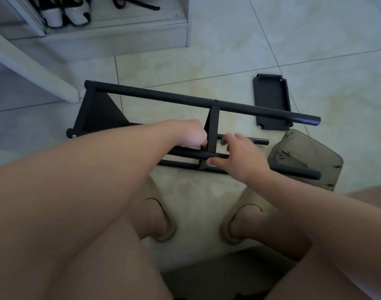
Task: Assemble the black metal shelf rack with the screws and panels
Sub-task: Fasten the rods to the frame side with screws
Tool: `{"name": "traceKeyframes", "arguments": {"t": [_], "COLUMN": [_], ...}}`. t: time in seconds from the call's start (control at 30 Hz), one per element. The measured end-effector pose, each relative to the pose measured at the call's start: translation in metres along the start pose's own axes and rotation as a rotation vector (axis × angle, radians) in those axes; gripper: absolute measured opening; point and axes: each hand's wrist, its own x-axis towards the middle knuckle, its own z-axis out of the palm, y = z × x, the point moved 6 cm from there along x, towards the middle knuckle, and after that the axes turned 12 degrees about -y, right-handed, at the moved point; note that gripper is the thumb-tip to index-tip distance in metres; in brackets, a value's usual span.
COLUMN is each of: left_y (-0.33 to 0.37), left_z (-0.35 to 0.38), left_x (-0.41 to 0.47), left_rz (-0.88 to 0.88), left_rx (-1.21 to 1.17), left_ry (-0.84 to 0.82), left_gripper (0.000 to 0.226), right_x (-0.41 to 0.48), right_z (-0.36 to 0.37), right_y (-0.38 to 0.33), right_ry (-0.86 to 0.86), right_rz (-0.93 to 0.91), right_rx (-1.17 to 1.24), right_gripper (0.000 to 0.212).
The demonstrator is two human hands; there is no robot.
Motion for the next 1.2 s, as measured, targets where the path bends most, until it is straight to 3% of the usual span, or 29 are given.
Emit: {"name": "traceKeyframes", "arguments": {"t": [0.07,0.13,0.23,0.37,0.5,0.67,0.9,1.03,1.2], "left_y": [0.0,0.001,0.0,-0.002,-0.007,-0.01,-0.031,-0.036,-0.032], "left_z": [0.006,0.006,0.005,0.004,0.002,0.002,-0.004,-0.013,-0.016], "left_x": [0.001,0.001,0.005,0.014,0.026,0.033,0.045,0.059,0.073], "left_rz": [-0.002,0.006,0.022,0.013,0.042,0.063,-0.001,0.007,0.037], "left_rx": [-0.035,-0.039,-0.011,-0.082,-0.115,-0.209,-0.785,-0.74,-0.662], "left_ry": [-0.008,-0.022,-0.02,0.019,0.022,-0.058,-0.194,-0.316,-0.47], "left_gripper": [0.029,0.03,0.021,0.027,0.027,0.011,0.039,0.044,0.022], "right_x": [-0.005,0.0,0.02,0.039,0.047,0.049,0.05,0.05,0.052], "right_z": [-0.005,-0.011,-0.015,-0.01,-0.007,-0.007,-0.008,-0.007,-0.006], "right_y": [-0.001,0.001,0.008,0.013,0.017,0.017,0.018,0.017,0.018], "right_ry": [0.139,0.136,0.03,-0.076,-0.065,-0.064,-0.054,-0.053,-0.037], "right_rz": [-0.086,-0.127,-0.15,-0.193,-0.225,-0.254,-0.274,-0.278,-0.284], "right_rx": [-0.089,-0.134,-0.25,-0.355,-0.349,-0.333,-0.336,-0.323,-0.325], "right_gripper": [0.101,0.13,0.148,0.149,0.144,0.14,0.138,0.139,0.14]}}
